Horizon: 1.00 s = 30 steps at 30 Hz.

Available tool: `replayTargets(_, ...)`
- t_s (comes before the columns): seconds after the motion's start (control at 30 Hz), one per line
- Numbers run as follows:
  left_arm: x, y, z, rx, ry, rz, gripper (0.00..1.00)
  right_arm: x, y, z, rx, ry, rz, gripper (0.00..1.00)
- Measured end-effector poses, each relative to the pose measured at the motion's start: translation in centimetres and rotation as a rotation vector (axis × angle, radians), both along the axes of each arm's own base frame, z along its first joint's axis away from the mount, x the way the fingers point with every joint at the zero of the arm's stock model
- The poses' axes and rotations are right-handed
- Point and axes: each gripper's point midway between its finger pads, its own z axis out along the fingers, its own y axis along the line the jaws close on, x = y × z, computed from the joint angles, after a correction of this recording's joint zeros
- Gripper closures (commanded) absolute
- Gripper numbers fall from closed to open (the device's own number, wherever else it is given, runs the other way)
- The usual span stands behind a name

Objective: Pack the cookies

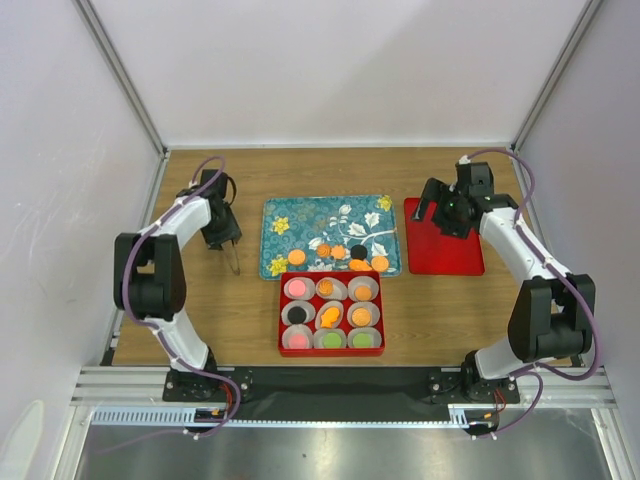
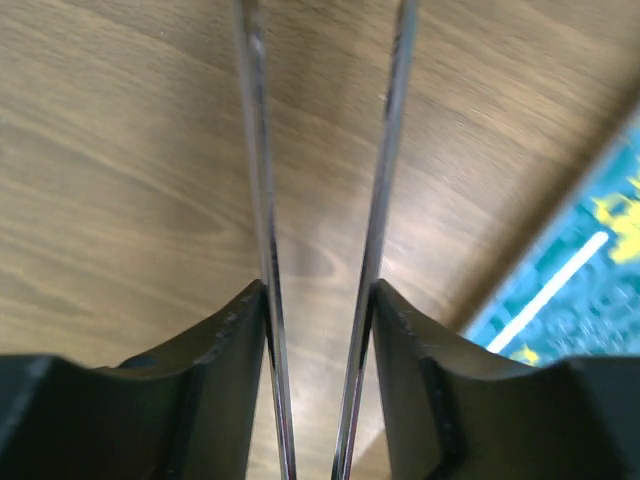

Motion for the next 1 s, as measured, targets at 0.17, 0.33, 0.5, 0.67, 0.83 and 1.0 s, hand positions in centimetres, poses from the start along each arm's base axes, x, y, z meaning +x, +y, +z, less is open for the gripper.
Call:
replayTargets(0.17,0.3,1.0,-2.6,-0.007,0.047,0.036,0.37,0.0,-1.5,-0.5,-0.007,0.013,-0.036,0.01)
replayTargets(0.33,0.4,1.8,-3.9,-0.02,0.075,0.059,0.24,-0.6,-2.9,-1.5,-0.015,0.048,-0.075,0.0)
replayTargets(0.5,1.0,1.6,-3.8,-0.028,0.069,0.054,0.1,-0.5,-4.2,-1.7,-0.025,0.056,-0.114,0.01)
replayTargets(0.67,2.0,1.4,-2.5,-0.043,0.026,0.05,0.03,-0.3,-6.1,-2.5,-0.037,0.079,-0.167,0.0)
replayTargets(0.83,2.5,0.9,2.2,-0.045,-0.093,0.023,0.03,-0.2,-9.0,-4.4,-0.058,0.132,-0.246,0.0)
replayTargets(1.0,1.9,-3.3,10.4,-0.057,-0.305,-0.113,0.03,0.4,-12.3,-6.9,-0.096,0.197,-0.325,0.03)
